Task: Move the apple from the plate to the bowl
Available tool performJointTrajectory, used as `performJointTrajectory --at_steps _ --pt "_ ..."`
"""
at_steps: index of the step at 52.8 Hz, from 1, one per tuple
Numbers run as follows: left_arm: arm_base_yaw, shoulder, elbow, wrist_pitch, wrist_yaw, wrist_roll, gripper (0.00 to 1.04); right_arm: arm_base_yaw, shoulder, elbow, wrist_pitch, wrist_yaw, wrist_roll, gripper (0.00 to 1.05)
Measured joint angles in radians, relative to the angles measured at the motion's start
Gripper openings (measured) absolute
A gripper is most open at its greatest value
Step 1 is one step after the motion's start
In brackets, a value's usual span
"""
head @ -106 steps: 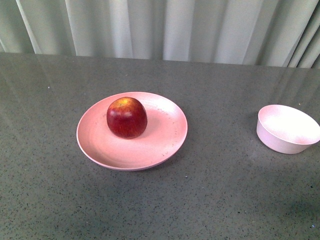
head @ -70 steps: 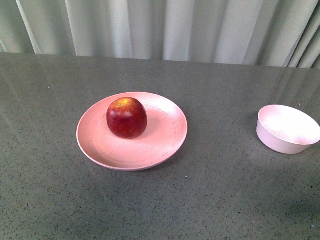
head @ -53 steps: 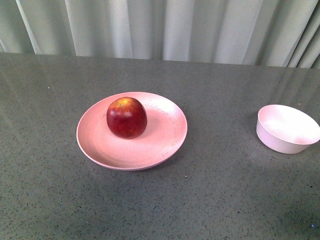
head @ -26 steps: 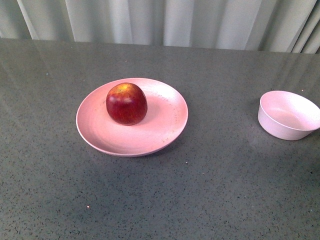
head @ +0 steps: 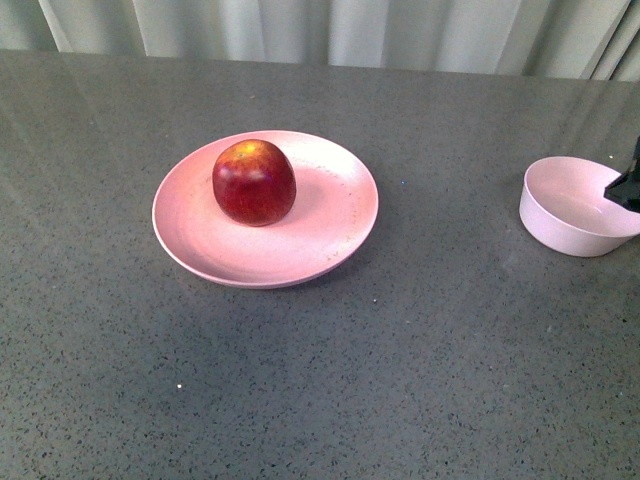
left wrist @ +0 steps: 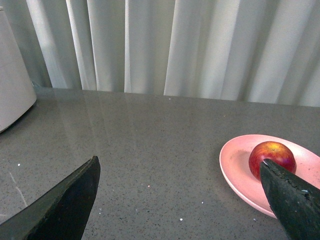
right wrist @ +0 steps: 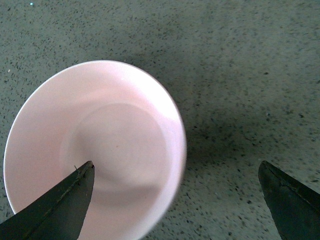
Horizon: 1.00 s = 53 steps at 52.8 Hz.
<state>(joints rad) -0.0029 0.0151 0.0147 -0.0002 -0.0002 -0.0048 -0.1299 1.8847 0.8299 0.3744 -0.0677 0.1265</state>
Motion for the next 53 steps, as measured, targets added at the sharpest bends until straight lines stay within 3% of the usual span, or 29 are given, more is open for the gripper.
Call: performJointTrajectory --at_steps 14,50,53 --pt "0.0 0.0 0.0 0.0 0.0 0.0 0.96 0.045 0.117 0.106 -0.031 0.02 0.041 0.95" --pt "0.0 0.0 0.0 0.0 0.0 0.0 0.96 0.045 0.151 0.13 -0.092 -0.033 0.09 0.05" --pt "0.0 0.0 0.0 0.0 0.0 0.0 0.96 0.057 0.145 0.13 -0.096 -0.037 0.1 0.02"
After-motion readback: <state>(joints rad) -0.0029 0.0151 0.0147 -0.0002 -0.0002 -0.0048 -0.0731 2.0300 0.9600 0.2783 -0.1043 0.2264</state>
